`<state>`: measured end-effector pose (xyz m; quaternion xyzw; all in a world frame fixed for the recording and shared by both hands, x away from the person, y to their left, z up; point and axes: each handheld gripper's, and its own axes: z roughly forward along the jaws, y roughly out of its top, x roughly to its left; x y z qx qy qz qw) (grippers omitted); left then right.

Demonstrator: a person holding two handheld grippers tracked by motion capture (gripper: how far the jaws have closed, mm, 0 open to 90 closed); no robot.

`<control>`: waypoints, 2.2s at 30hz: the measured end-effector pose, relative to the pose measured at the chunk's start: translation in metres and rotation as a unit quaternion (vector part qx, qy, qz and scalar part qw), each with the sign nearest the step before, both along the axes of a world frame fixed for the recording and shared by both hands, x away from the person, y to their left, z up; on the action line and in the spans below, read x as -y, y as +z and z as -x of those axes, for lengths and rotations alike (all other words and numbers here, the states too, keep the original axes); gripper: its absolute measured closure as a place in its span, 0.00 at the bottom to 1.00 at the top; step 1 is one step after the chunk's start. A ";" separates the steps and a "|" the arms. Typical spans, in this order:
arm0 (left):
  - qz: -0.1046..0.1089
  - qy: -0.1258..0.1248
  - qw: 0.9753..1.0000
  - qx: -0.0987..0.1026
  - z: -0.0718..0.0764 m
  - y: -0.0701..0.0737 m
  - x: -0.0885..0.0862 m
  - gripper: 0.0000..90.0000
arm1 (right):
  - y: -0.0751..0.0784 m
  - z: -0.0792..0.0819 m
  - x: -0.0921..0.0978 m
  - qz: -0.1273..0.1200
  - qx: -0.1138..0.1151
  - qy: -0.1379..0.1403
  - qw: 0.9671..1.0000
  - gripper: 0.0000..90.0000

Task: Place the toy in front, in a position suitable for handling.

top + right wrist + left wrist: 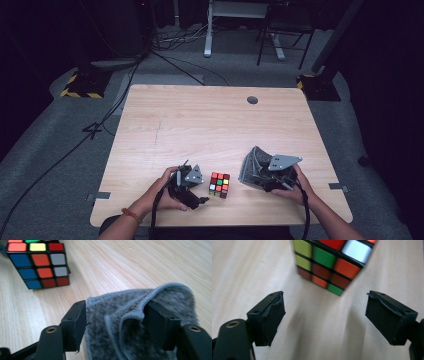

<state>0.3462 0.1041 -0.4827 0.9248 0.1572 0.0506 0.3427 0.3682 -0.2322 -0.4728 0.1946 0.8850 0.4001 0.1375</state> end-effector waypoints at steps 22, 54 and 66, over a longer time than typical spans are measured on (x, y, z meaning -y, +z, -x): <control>-0.001 -0.091 0.996 0.005 -0.030 0.001 0.047 0.19 | 0.001 0.002 -0.059 0.033 0.013 0.066 0.997 0.39; 0.010 -0.106 0.993 0.041 -0.028 0.018 0.067 0.33 | 0.018 0.003 -0.064 0.004 0.036 0.073 0.997 0.39; 0.044 -0.106 0.991 0.070 -0.020 0.034 0.062 0.36 | 0.008 -0.006 -0.042 0.002 0.016 0.035 0.999 0.40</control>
